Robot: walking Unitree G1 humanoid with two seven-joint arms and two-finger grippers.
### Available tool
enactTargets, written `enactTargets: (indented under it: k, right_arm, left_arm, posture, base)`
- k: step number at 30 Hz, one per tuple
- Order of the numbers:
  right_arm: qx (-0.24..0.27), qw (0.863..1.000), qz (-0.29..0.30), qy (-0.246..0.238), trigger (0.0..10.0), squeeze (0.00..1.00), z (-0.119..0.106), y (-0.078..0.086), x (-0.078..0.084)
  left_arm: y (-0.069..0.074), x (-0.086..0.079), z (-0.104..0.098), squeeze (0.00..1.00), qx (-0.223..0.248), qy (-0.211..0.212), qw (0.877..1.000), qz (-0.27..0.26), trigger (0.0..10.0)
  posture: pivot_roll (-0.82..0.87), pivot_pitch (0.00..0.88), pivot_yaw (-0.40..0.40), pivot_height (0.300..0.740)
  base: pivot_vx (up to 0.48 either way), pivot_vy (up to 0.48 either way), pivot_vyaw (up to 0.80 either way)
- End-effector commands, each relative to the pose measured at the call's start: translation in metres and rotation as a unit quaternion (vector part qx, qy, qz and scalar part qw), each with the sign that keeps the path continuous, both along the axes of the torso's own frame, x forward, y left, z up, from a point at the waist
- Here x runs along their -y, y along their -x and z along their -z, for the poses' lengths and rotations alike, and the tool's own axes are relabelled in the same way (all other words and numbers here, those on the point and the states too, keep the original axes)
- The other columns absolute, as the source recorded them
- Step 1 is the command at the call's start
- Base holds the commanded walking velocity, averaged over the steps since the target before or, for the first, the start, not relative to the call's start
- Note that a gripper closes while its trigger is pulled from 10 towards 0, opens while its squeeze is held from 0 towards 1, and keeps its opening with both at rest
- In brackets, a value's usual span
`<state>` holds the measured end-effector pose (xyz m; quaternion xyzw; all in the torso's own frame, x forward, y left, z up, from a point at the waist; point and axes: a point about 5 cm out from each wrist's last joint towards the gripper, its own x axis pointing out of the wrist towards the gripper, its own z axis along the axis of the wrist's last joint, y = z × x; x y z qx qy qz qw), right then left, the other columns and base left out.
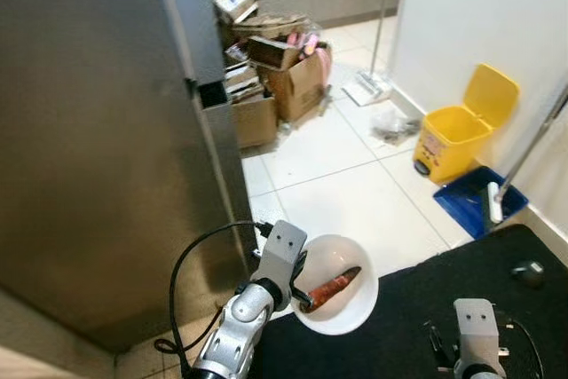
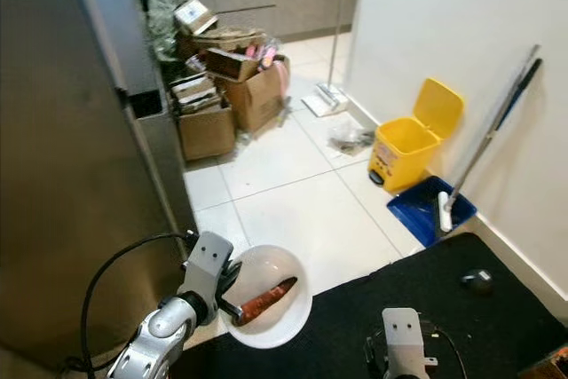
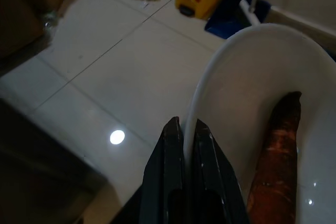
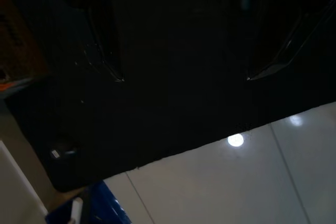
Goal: Restocking fridge
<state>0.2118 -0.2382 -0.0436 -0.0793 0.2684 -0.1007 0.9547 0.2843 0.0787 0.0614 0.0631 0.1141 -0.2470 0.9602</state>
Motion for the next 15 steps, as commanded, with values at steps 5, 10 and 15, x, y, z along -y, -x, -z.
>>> enactTargets:
  k: [5, 10, 15]
  right_arm:
    - [-0.001, 1.0, -0.001, -0.005, 10.0, 0.04, 0.001, -0.001, -0.004]
    - [-0.001, 1.0, -0.001, -0.006, 10.0, 0.04, 0.001, -0.001, -0.004]
    - [-0.001, 1.0, -0.002, -0.006, 10.0, 0.04, 0.001, -0.001, -0.004]
  left_arm:
    - [0.001, -0.005, 0.0, 0.0, 0.001, 0.008, 1.0, -0.012, 10.0]
    - [-0.001, -0.01, -0.002, 0.0, 0.005, 0.012, 0.999, -0.029, 10.0]
    - [-0.001, -0.014, -0.001, 0.0, 0.004, 0.013, 0.999, -0.036, 10.0]
  posture:
    - [-0.12, 0.125, 0.006, 0.717]
    - [-0.12, 0.125, 0.006, 0.717]
    - [-0.12, 0.125, 0.006, 0.717]
  base:
    - [0.428, 0.0, 0.0]
    - [0.0, 0.0, 0.0]
    - [0.0, 0.0, 0.0]
